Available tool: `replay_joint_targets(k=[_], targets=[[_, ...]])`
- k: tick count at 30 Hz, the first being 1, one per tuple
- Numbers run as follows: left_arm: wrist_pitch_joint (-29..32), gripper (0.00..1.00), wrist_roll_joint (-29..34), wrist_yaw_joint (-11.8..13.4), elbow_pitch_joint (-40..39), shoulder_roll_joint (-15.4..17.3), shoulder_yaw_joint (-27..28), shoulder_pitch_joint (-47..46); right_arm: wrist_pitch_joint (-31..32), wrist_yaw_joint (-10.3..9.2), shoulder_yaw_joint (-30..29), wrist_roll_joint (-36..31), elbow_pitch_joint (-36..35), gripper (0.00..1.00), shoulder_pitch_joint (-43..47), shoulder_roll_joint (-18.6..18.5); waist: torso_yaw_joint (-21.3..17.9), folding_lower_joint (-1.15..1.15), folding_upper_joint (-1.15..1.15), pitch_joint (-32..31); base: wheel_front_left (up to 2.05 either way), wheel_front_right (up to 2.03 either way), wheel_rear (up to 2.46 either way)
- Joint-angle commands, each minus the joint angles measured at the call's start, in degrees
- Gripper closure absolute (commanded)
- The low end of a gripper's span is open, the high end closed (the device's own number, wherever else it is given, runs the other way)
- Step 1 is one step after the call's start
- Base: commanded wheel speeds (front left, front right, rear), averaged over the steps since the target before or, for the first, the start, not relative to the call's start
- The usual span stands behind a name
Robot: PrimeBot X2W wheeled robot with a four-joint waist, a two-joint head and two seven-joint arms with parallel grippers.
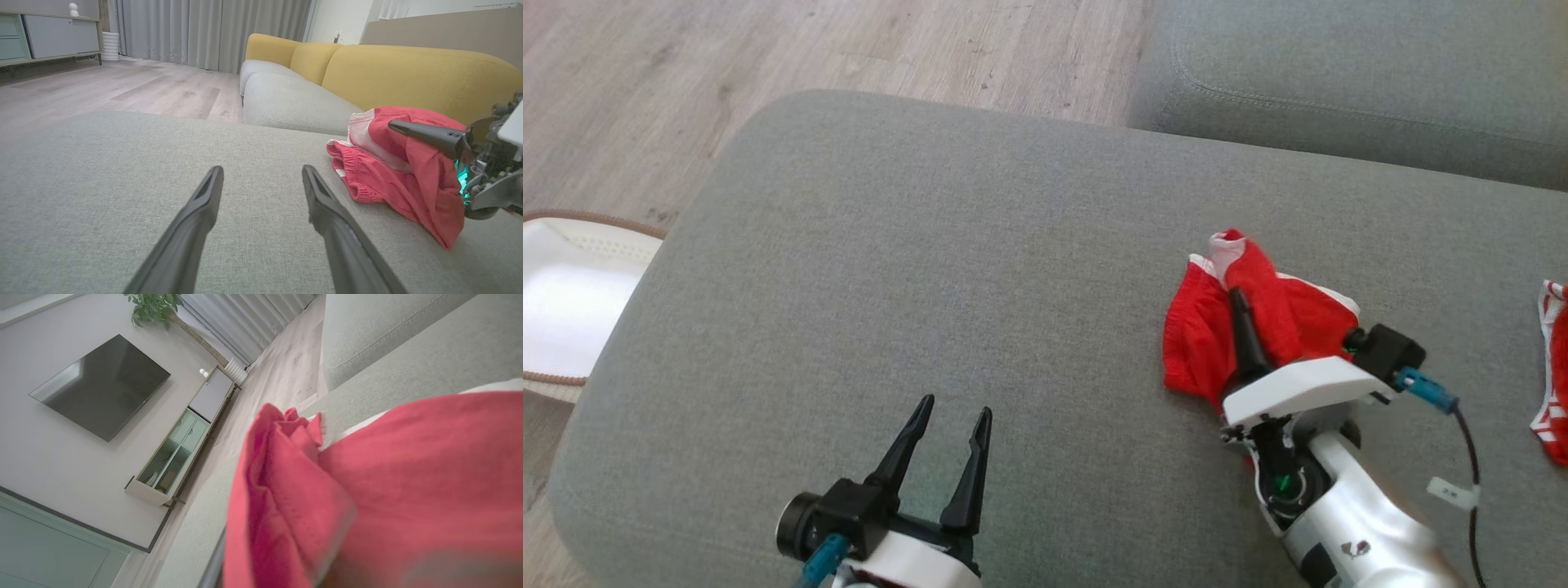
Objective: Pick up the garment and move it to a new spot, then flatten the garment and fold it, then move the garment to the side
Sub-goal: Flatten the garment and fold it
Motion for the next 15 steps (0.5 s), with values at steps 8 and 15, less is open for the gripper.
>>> replay_joint_targets(k=[8,15], targets=[[-0.55,0.0,-2.19,-0.14,-1.61,-0.02,1.55,-1.85,-0.52,-0.04,6.54,2.93,1.86,0.0,-4.11,0.32,0.28,0.0,0.0,0.51,0.0,0.0,0.0],[-0.55,0.0,-3.61,0.31,-2.08,-0.02,0.82,-2.71,0.1,-0.04,13.47,5.63,3.12,0.0,-5.92,0.32,0.7,0.0,0.0,0.89,0.0,0.0,0.0]])
